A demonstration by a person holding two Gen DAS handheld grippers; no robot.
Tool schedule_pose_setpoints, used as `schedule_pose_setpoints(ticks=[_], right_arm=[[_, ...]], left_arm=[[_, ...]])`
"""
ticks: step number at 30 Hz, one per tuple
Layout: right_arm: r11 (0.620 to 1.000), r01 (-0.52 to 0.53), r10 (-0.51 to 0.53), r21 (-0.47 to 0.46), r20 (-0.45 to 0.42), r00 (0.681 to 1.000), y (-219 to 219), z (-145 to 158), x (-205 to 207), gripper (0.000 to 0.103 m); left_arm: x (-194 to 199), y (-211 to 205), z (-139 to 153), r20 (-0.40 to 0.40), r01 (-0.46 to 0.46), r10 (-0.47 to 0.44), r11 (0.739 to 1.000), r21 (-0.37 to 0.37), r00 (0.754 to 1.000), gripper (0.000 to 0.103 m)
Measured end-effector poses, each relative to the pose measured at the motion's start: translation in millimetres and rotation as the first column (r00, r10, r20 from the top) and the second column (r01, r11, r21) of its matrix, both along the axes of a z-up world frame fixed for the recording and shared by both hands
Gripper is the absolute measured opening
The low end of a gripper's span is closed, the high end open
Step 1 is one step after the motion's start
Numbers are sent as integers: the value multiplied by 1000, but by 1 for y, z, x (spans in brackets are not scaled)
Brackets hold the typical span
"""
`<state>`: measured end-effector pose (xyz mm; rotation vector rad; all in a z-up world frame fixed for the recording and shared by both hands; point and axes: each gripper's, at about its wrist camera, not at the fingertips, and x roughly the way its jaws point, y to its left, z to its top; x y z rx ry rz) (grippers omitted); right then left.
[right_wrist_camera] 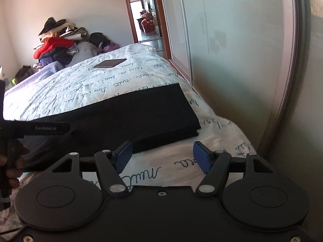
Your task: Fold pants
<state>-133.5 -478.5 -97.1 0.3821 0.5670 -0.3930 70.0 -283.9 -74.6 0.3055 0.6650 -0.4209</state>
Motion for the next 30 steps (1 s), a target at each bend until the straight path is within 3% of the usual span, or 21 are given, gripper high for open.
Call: schedule_pose_setpoints(ticks=[13,22,27,30], right_arm=[[973,65,-92,220,115,989,-26,-21,3,71],[911,146,-240,387,208,948,-44,-32,4,70],[879,195,-311,436,213,926,-52,-34,0,38],[880,198,-312,431,211,926,-54,-34,-3,26]], left_arm=[[-1,0,1,6,15,-15,1000,-8,1000,102],[0,-1,-1,-15,16,-16,1000,-17,1000,102],[2,1,5,-14,30,-31,997,-64,999,102],[5,0,9,-76,49,-57,994,-100,995,101]])
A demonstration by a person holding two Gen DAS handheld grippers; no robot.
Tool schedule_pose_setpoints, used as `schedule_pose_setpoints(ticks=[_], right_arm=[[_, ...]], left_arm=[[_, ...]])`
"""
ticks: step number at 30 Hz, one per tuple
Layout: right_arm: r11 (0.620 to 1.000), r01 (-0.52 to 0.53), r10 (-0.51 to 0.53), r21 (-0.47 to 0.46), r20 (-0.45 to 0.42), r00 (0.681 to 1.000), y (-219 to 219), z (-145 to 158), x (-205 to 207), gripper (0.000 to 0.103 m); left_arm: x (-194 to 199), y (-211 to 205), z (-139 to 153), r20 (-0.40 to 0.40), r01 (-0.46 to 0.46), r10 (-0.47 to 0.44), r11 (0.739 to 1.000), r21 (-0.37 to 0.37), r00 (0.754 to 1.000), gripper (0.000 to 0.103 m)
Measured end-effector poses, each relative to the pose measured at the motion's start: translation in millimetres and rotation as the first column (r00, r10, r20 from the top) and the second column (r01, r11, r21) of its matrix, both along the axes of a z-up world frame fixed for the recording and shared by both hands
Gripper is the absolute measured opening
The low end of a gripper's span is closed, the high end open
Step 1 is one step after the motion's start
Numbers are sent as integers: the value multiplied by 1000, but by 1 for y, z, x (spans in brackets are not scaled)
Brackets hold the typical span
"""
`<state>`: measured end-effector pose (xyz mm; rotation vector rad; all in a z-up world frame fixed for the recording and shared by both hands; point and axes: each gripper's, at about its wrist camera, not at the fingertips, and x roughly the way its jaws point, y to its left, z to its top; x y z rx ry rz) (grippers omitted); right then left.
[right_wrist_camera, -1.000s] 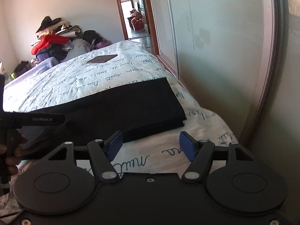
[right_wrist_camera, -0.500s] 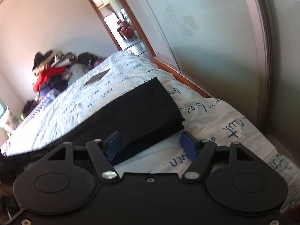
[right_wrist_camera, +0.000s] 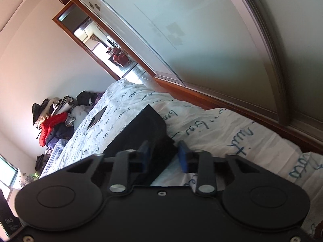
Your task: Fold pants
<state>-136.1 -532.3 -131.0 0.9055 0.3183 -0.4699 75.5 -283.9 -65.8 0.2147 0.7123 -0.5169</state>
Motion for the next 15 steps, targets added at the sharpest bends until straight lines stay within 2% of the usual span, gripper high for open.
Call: schedule_pose_setpoints(ticks=[3,6,10,15], right_arm=[[997,-19,17,-79,-23,1000,7,9,3,21],[961,-76,52,-266,-96,994,28,28,14,19],[833,-209,108,-512,-219,970,69,47,37,19],[654,-394,198,-646,-356,913,110,46,65,15]], left_arm=[[5,-3,0,-92,26,-28,999,-19,995,102],[7,-2,0,-151,30,-40,997,-69,988,101],[8,4,5,-177,1,-28,988,-154,984,102],[20,15,11,-270,-59,-21,957,-284,963,102]])
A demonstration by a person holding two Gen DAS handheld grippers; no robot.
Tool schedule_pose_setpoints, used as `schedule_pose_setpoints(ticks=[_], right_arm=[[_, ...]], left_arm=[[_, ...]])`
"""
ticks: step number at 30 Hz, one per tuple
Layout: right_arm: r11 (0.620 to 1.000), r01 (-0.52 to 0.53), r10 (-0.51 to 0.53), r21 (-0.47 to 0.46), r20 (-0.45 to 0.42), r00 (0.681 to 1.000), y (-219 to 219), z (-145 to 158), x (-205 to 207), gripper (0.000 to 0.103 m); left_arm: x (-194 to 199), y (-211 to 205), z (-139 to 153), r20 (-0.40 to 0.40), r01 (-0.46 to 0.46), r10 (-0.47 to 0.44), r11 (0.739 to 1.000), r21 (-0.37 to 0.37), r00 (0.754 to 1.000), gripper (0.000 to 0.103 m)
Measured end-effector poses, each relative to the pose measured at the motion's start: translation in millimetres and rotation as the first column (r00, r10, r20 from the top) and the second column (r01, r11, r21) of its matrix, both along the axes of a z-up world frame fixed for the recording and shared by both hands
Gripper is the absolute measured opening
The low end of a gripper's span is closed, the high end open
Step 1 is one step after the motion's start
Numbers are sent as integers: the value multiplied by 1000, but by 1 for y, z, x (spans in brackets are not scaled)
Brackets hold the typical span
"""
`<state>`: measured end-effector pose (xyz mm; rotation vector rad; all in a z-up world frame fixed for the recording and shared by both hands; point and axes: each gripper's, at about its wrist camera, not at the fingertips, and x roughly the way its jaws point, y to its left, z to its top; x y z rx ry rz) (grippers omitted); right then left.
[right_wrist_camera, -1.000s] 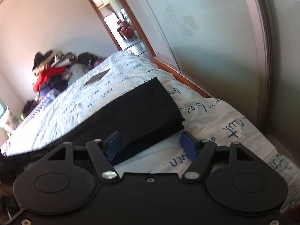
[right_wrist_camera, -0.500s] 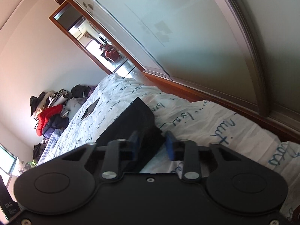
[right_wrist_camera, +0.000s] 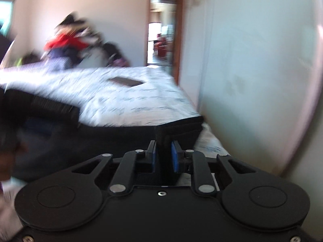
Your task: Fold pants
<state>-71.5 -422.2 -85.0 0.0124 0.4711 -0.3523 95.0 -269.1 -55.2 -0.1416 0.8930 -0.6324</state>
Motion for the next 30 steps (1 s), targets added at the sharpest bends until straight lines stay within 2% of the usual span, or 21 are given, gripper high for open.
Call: schedule_pose_setpoints(ticks=[4,8,10,13,15,17,19,22,23,26,30], right_arm=[[985,-112,100,-132,-93,991,27,-11,13,12],[968,-118,86,-222,-150,985,36,-21,16,12],[974,-92,64,-207,-140,988,33,-21,12,12],[998,-21,18,-55,-52,998,13,-14,-7,19],[993,81,-83,87,13,996,-9,-11,-23,36],[952,174,-196,251,65,979,-36,-11,-40,50],[886,226,-276,404,71,959,-61,-16,-52,51],[804,209,-296,557,69,953,-82,-28,-57,51],[777,203,-304,596,74,950,-86,-31,-57,52],[725,183,-336,664,109,936,-88,-39,-58,64],[685,162,-373,711,151,915,-85,-43,-62,65]], left_arm=[[8,0,-4,-81,17,-22,998,-58,997,102],[7,-3,-11,-74,4,-5,1000,-18,997,102],[5,-4,-13,-51,9,-9,1000,5,999,102],[1,-6,-14,5,19,-19,998,54,1000,102],[-1,-8,-14,21,25,-27,997,76,999,102],[-1,-9,-16,26,26,-29,996,83,999,102],[-2,-9,-17,32,22,-25,996,86,999,102],[-3,-10,-17,41,24,-28,995,94,999,102],[-3,-10,-17,43,26,-31,995,96,999,102],[-3,-10,-16,42,27,-31,995,97,999,102],[-2,-10,-16,38,22,-26,995,95,999,102]])
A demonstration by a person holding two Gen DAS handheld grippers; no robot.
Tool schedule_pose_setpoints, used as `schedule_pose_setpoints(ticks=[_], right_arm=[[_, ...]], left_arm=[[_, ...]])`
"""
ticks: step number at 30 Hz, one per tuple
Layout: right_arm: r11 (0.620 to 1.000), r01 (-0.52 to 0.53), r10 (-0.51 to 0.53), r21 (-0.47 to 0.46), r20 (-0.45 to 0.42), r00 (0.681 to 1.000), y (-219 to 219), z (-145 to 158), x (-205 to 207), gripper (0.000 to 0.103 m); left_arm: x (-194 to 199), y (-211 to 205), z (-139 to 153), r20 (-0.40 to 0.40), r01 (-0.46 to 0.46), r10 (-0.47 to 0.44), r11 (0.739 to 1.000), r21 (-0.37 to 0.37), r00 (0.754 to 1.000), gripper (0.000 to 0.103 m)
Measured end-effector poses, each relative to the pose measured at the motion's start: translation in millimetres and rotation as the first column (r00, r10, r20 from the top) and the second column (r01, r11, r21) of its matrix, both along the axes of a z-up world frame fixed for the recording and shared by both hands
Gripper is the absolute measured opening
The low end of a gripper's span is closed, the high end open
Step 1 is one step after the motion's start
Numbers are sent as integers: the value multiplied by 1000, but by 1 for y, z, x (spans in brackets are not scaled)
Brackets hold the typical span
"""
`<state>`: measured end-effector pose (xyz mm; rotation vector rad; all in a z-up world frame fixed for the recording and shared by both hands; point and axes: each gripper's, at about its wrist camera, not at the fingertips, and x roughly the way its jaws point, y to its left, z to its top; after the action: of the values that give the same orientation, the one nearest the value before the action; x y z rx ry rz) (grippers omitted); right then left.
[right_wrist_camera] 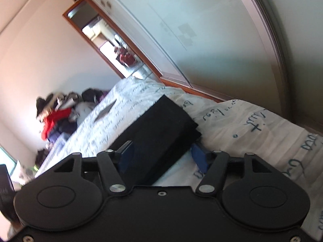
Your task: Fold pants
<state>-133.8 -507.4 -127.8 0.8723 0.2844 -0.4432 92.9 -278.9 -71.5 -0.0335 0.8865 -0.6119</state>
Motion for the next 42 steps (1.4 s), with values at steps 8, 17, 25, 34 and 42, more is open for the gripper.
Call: schedule_pose_setpoints(ticks=[8,17,25,34,42], right_arm=[[989,84,-90,124,42,995,-3,-7,-7,14],[825,-228,136,-518,-210,968,80,51,41,9],[668,-403,230,-625,-341,911,122,52,59,9],[589,-454,321,-668,-323,890,145,63,46,9],[532,-497,326,-686,-375,868,161,56,55,21]], left_arm=[[5,3,4,-28,-7,6,999,-32,1000,102],[29,2,21,-304,27,-132,945,-326,943,102],[39,-21,18,-356,27,-181,917,-397,917,100],[49,-36,-8,-462,50,-263,905,-423,847,25],[25,-24,20,-217,123,-193,946,-301,957,6]])
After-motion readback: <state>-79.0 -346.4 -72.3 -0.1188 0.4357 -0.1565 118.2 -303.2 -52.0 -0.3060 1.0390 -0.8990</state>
